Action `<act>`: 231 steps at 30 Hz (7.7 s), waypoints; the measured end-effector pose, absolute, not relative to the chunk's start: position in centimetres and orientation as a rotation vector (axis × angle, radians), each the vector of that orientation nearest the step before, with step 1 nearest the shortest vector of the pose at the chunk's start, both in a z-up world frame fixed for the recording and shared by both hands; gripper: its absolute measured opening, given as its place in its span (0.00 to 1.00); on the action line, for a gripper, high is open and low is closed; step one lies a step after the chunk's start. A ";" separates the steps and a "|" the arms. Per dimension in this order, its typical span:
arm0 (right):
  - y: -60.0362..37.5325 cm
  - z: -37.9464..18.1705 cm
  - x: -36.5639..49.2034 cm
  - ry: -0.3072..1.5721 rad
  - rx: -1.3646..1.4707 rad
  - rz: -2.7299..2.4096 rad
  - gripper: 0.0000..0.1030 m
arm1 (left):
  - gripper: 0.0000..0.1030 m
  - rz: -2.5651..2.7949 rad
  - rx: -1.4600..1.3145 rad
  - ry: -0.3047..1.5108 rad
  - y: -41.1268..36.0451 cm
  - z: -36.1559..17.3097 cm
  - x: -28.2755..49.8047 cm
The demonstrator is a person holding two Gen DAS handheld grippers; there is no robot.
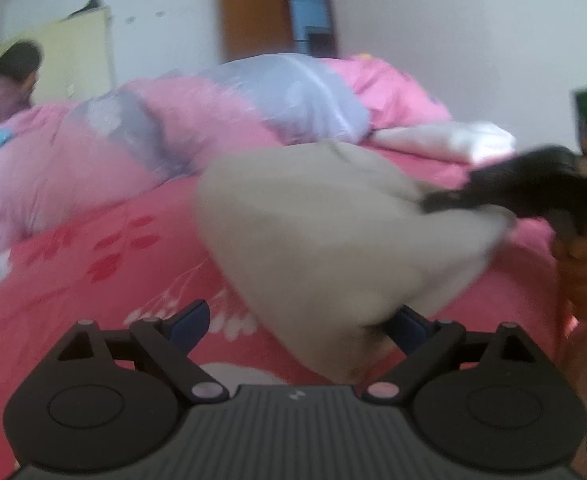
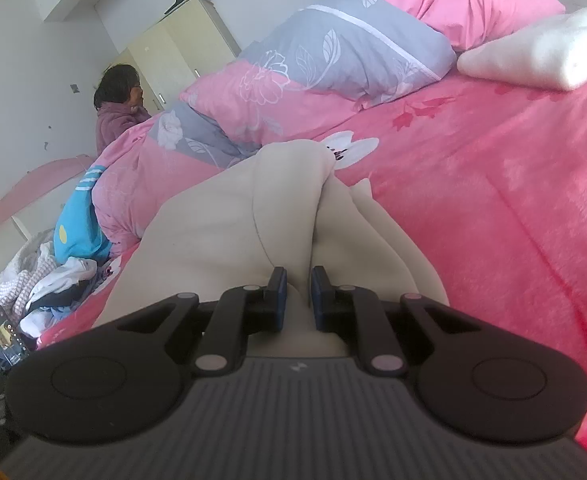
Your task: Fold clothes
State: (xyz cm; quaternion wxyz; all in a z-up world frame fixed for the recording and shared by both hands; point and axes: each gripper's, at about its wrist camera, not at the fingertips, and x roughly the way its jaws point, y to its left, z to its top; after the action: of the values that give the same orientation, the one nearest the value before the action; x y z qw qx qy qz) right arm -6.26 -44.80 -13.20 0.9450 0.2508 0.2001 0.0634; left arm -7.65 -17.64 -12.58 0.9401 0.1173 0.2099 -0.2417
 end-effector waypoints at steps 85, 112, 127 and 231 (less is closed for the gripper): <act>-27.9 -7.8 14.1 0.714 -0.055 0.389 0.09 | 0.89 -0.703 -0.198 0.484 -12.1 -15.2 -4.1; -32.9 -9.1 4.0 0.619 0.203 0.355 0.08 | 0.89 -0.737 -0.226 0.453 -10.0 -13.8 -4.1; -30.4 -7.8 -3.4 0.511 0.148 0.312 0.13 | 0.88 -0.538 -0.249 0.509 -6.6 -10.7 0.0; -52.0 -12.1 -0.8 0.521 0.531 0.307 0.05 | 0.96 -0.451 0.032 0.733 -22.6 -9.4 5.4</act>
State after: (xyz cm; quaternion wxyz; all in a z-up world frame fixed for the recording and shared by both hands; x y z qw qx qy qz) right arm -0.78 -52.03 -12.06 0.9202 0.2582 0.2535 0.1493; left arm 5.35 -22.57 -9.40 0.9088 0.0153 0.3552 -0.2185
